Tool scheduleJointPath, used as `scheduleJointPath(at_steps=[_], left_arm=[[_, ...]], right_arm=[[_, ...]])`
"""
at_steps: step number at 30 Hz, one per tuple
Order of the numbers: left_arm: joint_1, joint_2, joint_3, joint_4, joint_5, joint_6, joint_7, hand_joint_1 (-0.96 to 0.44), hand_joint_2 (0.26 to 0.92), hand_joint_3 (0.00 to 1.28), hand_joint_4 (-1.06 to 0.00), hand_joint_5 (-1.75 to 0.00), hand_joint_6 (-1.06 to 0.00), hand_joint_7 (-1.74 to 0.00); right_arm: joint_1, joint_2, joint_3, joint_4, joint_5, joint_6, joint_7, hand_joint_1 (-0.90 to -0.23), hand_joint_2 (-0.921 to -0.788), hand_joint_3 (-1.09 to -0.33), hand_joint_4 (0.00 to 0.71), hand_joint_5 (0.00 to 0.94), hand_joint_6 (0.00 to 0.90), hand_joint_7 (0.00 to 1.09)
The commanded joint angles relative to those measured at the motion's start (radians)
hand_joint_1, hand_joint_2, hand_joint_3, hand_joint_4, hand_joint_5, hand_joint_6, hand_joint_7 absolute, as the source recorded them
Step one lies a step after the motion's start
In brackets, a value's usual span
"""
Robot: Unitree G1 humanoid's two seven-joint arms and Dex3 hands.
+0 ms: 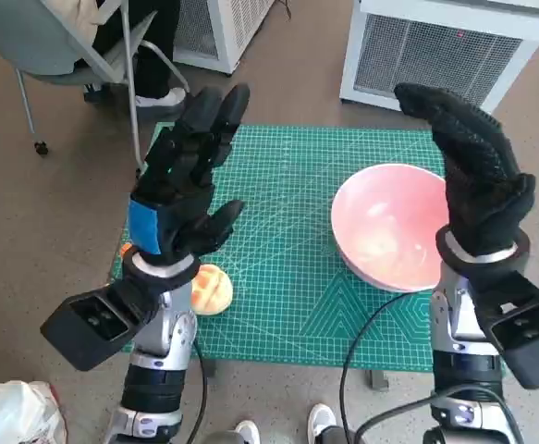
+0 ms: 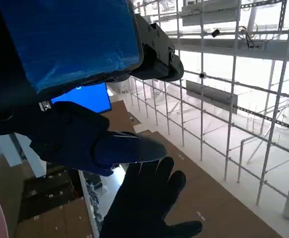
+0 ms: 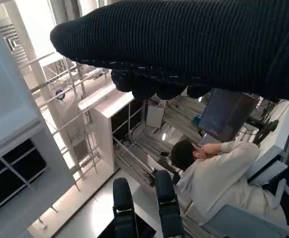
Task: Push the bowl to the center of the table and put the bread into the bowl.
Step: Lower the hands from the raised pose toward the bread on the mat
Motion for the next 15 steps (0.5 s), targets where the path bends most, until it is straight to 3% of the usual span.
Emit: scheduleJointPath(at_steps=[1,9,15], left_arm=[[0.005,0.0,-0.002,-0.012,-0.001,0.002,-0.001,-0.44,0.921,0.25,-0.36,0.0,-0.41,-0.14],[0.011,0.0,-0.001,-0.011,-0.001,-0.006,-0.004,-0.44,0.921,0.25,-0.36,0.0,-0.4,-0.14],[0.018,0.001,0.001,-0.019,-0.005,0.0,-0.003,-0.45,0.921,0.25,-0.35,0.0,-0.41,-0.14]], right_arm=[[0.034,-0.012,-0.008,0.004,0.004,0.005,0.011,-0.558,-0.921,-0.809,0.275,0.0,0.13,0.37],[0.052,-0.072,-0.092,0.108,0.043,-0.053,0.028,-0.555,-0.921,-0.817,0.268,0.0,0.115,0.37],[0.061,-0.102,-0.186,0.244,0.015,-0.094,-0.046,-0.547,-0.921,-0.824,0.24,0.016,0.096,0.37]])
